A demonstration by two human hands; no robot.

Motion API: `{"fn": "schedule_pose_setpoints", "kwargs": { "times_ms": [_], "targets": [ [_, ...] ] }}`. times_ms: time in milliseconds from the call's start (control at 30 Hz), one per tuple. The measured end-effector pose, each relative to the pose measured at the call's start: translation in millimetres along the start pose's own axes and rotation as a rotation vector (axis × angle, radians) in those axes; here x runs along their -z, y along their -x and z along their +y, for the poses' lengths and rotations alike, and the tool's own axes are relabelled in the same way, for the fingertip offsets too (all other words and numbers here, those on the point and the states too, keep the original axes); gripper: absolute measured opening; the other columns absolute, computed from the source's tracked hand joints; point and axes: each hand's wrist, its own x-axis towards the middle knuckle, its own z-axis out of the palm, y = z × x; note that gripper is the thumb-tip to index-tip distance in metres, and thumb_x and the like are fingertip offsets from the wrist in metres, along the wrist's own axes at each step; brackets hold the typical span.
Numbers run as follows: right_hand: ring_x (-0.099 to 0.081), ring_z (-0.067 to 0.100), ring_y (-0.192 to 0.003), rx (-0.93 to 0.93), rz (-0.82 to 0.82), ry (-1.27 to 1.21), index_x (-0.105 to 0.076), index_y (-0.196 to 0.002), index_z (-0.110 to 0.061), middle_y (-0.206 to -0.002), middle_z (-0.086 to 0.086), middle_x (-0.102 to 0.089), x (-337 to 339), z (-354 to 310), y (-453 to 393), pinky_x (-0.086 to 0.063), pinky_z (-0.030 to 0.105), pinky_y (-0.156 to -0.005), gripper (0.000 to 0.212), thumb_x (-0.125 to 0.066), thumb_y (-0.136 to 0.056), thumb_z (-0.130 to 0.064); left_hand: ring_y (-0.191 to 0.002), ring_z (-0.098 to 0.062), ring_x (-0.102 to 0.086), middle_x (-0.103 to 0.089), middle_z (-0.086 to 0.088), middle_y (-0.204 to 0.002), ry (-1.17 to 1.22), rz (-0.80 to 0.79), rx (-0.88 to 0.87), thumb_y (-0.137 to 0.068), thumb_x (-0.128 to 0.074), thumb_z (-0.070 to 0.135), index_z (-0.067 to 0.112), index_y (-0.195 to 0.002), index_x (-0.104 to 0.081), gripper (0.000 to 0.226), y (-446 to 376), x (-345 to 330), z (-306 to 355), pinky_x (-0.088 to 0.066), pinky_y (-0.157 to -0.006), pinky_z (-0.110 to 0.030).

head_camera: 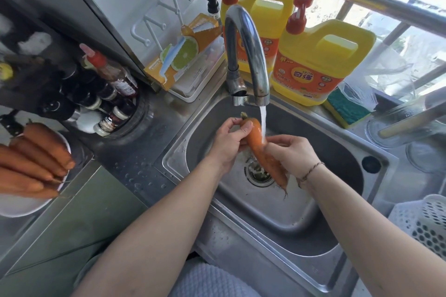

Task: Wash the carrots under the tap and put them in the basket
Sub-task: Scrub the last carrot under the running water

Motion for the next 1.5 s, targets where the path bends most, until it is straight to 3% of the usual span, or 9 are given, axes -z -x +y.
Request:
{"fn": "schedule_pose_setpoints", "kwargs": {
  "times_ms": [133, 367, 533, 633, 767, 967, 1200, 1400, 1500],
  "targets": [
    [-0.074, 0.028, -0.087, -0.046, -0.082, -0.084, -0.071, -0.109, -0.016, -0.094, 0.008, -0.077, 2.9, 12.5, 2.1, -0.061, 0.048, -0.080, 0.024, -0.071, -0.085, -0.009, -0.083, -0.021, -0.065, -0.064, -0.012, -0.099, 0.039, -0.012, 0.024, -0.098, -0.057, 0.012, 0.006, -0.118, -0.057, 0.021, -3.2, 2.9, 2.0, -0.055, -0.075, -0.031],
    [-0.073, 0.016, -0.070, 0.046, 0.124, 0.044, -0.073, -0.090, -0.019, -0.082, 0.001, -0.076, 1.5, 11.5, 0.1, -0.058, 0.027, -0.058, 0.026, -0.083, -0.075, -0.039, -0.078, -0.018, -0.070, -0.070, -0.006, -0.086, 0.048, -0.059, 0.052, -0.101, -0.051, 0.009, 0.002, -0.118, -0.059, 0.020, 3.4, -4.7, -5.8, -0.059, -0.075, -0.032],
    [-0.075, 0.023, -0.078, -0.025, -0.036, 0.031, -0.071, -0.113, -0.020, -0.093, 0.005, -0.077, 4.6, 17.4, 0.9, -0.062, 0.040, -0.067, 0.037, -0.080, -0.079, -0.032, -0.093, -0.028, -0.069, -0.070, -0.015, -0.105, 0.016, -0.106, 0.047, -0.102, -0.046, 0.004, 0.008, -0.118, -0.060, 0.022, 3.7, -0.2, 0.0, -0.059, -0.086, -0.040],
    [-0.074, 0.019, -0.071, 0.024, 0.121, 0.174, -0.073, -0.091, -0.023, -0.081, 0.002, -0.076, 4.9, 10.2, -1.8, -0.063, 0.038, -0.068, 0.031, -0.077, -0.077, -0.050, -0.096, -0.026, -0.069, -0.068, -0.016, -0.111, 0.051, -0.141, 0.046, -0.102, -0.044, 0.000, 0.006, -0.125, -0.056, 0.027, 8.6, -1.9, -2.7, -0.058, -0.088, -0.044],
    [-0.072, 0.023, -0.066, -0.058, 0.153, 0.230, -0.073, -0.078, -0.015, -0.068, 0.005, -0.073, -0.6, 1.6, -2.8, -0.061, 0.037, -0.065, 0.065, -0.055, -0.078, -0.077, -0.097, -0.019, -0.068, -0.064, -0.010, -0.114, 0.009, -0.232, 0.020, -0.102, -0.043, -0.003, -0.001, -0.128, -0.054, 0.029, 18.2, -4.0, -3.9, -0.059, -0.088, -0.044],
    [-0.070, 0.032, -0.087, -0.006, -0.144, -0.010, -0.064, -0.116, -0.017, -0.098, 0.012, -0.074, 0.2, 13.9, -0.1, -0.059, 0.049, -0.082, 0.031, -0.055, -0.098, -0.041, -0.105, -0.028, -0.065, -0.061, -0.019, -0.121, 0.122, -0.213, 0.025, -0.102, -0.038, -0.004, 0.000, -0.131, -0.050, 0.032, 13.9, 6.0, 1.2, -0.056, -0.092, -0.044],
    [-0.063, 0.026, -0.067, -0.003, -0.296, -0.220, -0.056, -0.124, -0.020, -0.090, 0.012, -0.068, 0.1, 26.6, 1.8, -0.053, 0.035, -0.060, 0.025, -0.039, -0.106, -0.021, -0.086, -0.020, -0.071, -0.075, -0.009, -0.095, 0.132, -0.208, -0.049, -0.096, -0.050, -0.006, 0.006, -0.107, -0.064, 0.022, 19.4, 2.0, 5.8, -0.059, -0.077, -0.032],
    [-0.063, 0.016, -0.075, 0.178, -0.087, 0.136, -0.055, -0.135, -0.029, -0.098, 0.004, -0.069, -1.4, 45.1, 2.3, -0.050, 0.028, -0.064, 0.034, -0.048, -0.103, -0.021, -0.085, -0.025, -0.068, -0.071, -0.017, -0.097, 0.035, 0.054, -0.019, -0.090, -0.068, 0.006, 0.006, -0.094, -0.069, 0.004, 13.8, -14.3, -5.6, -0.061, -0.070, -0.038],
    [-0.064, 0.022, -0.095, 0.237, 0.131, 0.306, -0.057, -0.135, -0.025, -0.111, 0.004, -0.070, -5.6, 51.2, 4.3, -0.051, 0.036, -0.084, 0.039, -0.054, -0.097, -0.029, -0.079, -0.021, -0.068, -0.072, -0.008, -0.087, -0.045, 0.076, 0.063, -0.091, -0.071, 0.015, 0.010, -0.095, -0.072, 0.006, 12.6, -20.9, -7.2, -0.061, -0.077, -0.040]
  ]
}}
